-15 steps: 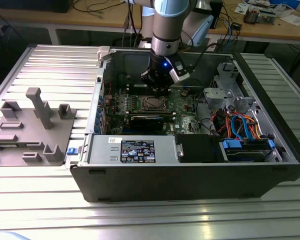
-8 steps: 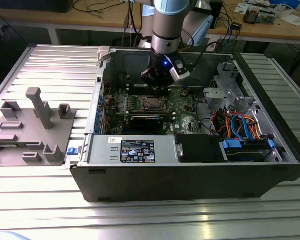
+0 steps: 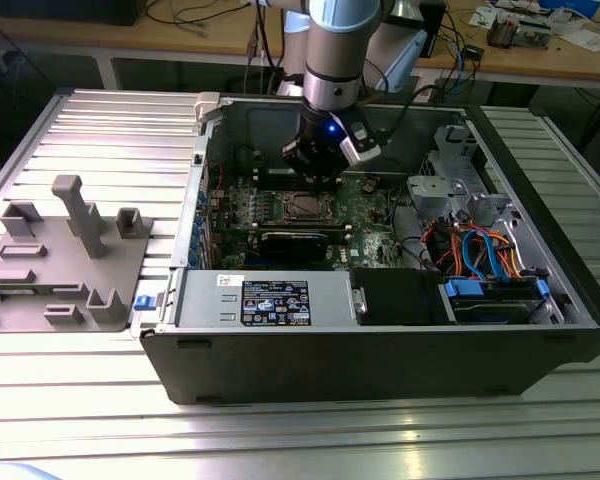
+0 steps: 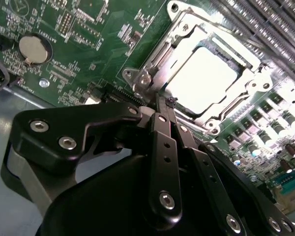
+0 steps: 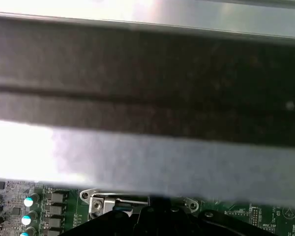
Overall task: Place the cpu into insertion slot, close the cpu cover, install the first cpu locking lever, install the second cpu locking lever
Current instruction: 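Install the first cpu locking lever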
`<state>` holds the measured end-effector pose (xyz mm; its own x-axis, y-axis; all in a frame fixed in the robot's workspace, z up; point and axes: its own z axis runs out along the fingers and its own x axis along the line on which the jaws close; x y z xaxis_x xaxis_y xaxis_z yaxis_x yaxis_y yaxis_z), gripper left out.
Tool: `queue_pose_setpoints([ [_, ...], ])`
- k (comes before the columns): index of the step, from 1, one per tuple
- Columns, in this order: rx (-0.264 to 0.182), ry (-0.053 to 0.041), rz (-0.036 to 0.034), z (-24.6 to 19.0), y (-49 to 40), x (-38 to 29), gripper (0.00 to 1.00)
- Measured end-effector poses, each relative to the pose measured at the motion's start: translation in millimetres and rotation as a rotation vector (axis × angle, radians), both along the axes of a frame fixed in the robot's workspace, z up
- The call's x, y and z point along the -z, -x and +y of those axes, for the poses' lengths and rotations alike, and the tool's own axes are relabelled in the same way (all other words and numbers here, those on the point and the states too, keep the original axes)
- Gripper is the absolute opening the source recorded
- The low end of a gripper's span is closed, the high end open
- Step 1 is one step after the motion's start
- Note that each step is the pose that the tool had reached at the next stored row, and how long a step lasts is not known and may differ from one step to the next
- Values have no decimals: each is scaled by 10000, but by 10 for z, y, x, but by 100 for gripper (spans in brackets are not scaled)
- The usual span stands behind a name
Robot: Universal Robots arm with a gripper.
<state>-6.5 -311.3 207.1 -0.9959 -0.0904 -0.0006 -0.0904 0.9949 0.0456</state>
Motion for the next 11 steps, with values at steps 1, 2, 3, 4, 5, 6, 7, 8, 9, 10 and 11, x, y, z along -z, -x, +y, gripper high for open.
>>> queue_pose_setpoints([
  [1, 0, 0, 0, -17, 0, 0, 11],
  [2, 0, 0, 0, -33, 0, 0, 11],
  [3, 1, -1, 0, -56, 0, 0, 11],
  [4, 0, 0, 0, -72, 0, 0, 11],
  [5, 0, 0, -1, -90, 0, 0, 11],
  [6, 1, 0, 0, -105, 0, 0, 11],
  [7, 0, 0, 0, -122, 0, 0, 11],
  [8, 0, -1, -1, -137, 0, 1, 11],
  [9, 0, 0, 0, -164, 0, 0, 11],
  [10, 0, 0, 0, -178, 0, 0, 11],
  [11, 0, 0, 0, -191, 0, 0, 11],
])
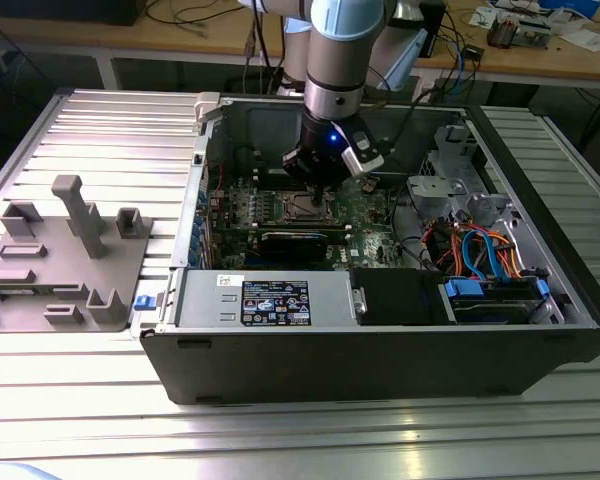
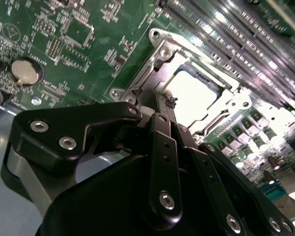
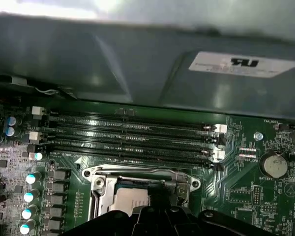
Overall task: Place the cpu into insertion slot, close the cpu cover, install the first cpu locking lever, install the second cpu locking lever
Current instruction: 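Install the first cpu locking lever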
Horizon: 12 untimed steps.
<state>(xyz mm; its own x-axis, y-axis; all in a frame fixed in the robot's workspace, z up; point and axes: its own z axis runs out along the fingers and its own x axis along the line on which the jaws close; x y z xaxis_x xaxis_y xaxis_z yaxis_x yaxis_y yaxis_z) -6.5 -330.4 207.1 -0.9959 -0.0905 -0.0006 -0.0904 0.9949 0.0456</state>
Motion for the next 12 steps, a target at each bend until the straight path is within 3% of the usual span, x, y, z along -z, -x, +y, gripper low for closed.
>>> queue_pose_setpoints([
  [6, 1, -1, -1, -86, 0, 0, 11],
  [10, 1, 0, -1, -98, 0, -12, 11],
  [12, 1, 1, 0, -98, 0, -52, 11],
])
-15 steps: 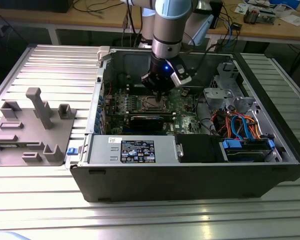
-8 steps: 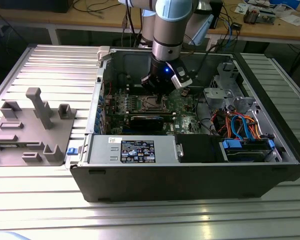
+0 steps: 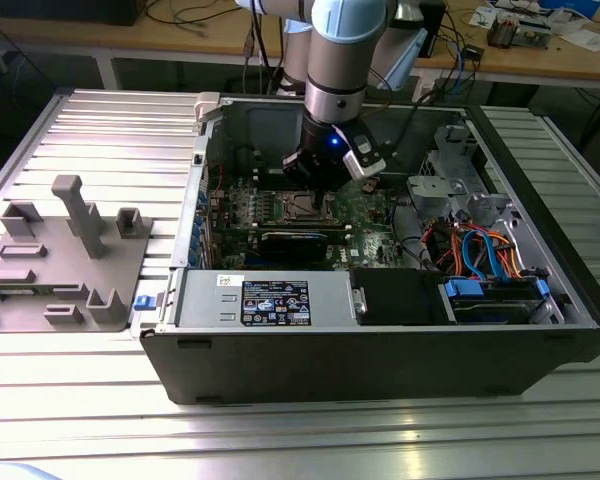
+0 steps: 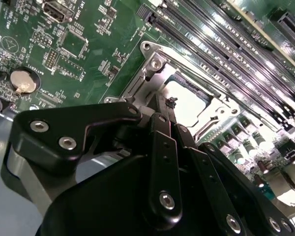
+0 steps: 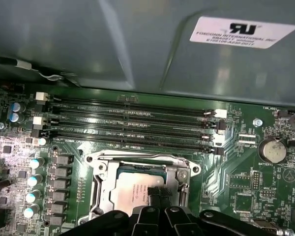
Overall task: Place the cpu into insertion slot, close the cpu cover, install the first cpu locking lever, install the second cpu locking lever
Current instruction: 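Install the first cpu locking lever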
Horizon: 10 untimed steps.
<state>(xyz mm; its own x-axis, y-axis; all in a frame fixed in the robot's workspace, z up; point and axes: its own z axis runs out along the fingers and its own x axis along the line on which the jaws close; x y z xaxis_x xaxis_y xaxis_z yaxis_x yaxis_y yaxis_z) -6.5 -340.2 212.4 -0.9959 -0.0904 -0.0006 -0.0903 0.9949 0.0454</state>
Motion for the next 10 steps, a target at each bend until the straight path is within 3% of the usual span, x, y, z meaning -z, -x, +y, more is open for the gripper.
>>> queue_pose_setpoints([
  [10, -1, 18, -1, 0, 0, -202, 11],
])
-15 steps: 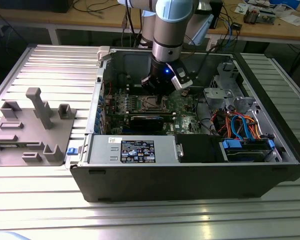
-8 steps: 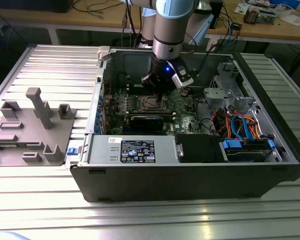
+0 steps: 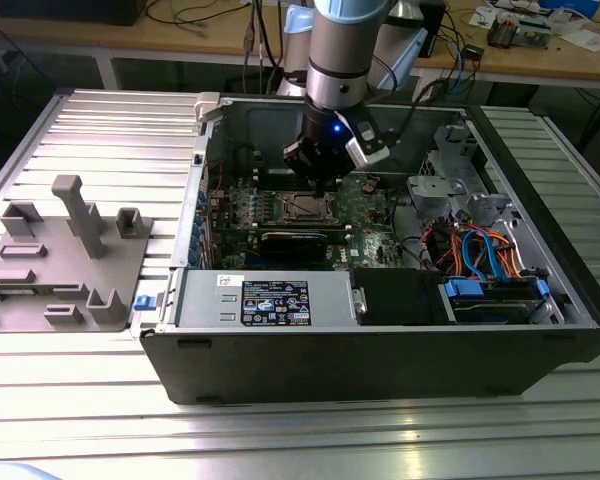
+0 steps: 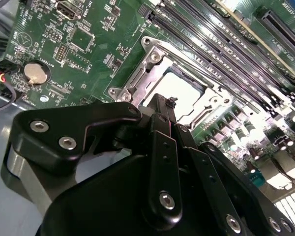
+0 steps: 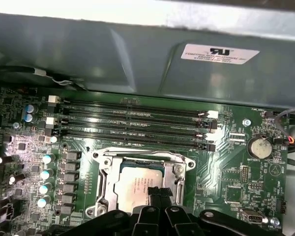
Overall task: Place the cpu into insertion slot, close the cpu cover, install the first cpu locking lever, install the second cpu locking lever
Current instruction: 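Install the first cpu locking lever, then install the second cpu locking lever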
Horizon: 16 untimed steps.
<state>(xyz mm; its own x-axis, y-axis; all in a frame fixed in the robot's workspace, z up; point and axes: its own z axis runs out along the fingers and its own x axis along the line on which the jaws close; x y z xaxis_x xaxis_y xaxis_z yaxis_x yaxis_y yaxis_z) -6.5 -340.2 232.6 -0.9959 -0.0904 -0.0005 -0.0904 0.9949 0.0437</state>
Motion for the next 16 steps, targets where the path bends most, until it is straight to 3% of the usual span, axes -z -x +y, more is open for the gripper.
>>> queue_pose_setpoints([
  [7, 1, 0, 0, 0, 0, -92, 11],
  [16, 0, 3, 1, -6, 0, -99, 11],
])
